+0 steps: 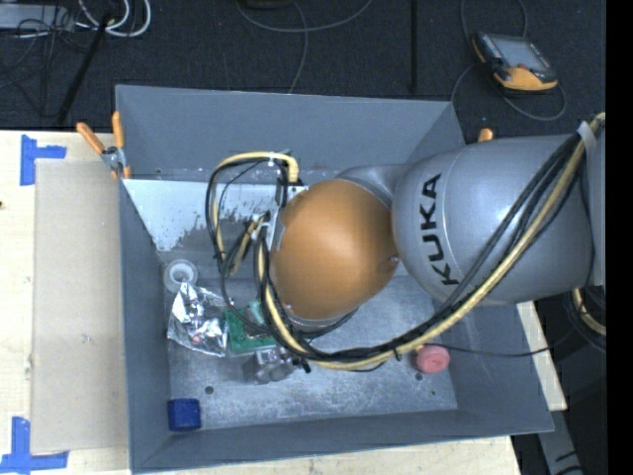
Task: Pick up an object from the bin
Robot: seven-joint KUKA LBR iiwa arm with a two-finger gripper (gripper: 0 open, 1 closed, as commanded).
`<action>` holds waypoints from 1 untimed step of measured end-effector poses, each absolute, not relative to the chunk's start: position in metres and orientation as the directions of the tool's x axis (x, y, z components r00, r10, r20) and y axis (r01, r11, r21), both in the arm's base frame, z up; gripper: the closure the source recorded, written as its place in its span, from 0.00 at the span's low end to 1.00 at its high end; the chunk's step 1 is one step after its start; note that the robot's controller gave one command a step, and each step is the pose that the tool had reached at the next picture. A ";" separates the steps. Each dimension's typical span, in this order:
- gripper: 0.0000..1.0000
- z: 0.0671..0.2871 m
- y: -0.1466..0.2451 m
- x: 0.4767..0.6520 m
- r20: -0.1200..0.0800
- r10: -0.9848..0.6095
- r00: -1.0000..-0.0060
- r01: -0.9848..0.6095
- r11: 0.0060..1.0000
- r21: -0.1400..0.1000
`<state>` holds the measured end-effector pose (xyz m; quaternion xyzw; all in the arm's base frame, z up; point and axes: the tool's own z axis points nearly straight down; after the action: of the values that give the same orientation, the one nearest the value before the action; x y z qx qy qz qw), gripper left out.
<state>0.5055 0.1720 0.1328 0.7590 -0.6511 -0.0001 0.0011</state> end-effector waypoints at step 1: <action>0.00 0.132 0.173 0.505 -0.001 -0.989 0.150 -0.989 -0.150 0.004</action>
Offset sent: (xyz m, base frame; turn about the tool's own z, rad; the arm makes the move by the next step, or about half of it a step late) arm 0.0000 0.0000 0.0000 0.0000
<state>0.5049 0.1732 0.1319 0.7581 -0.6521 -0.0017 0.0010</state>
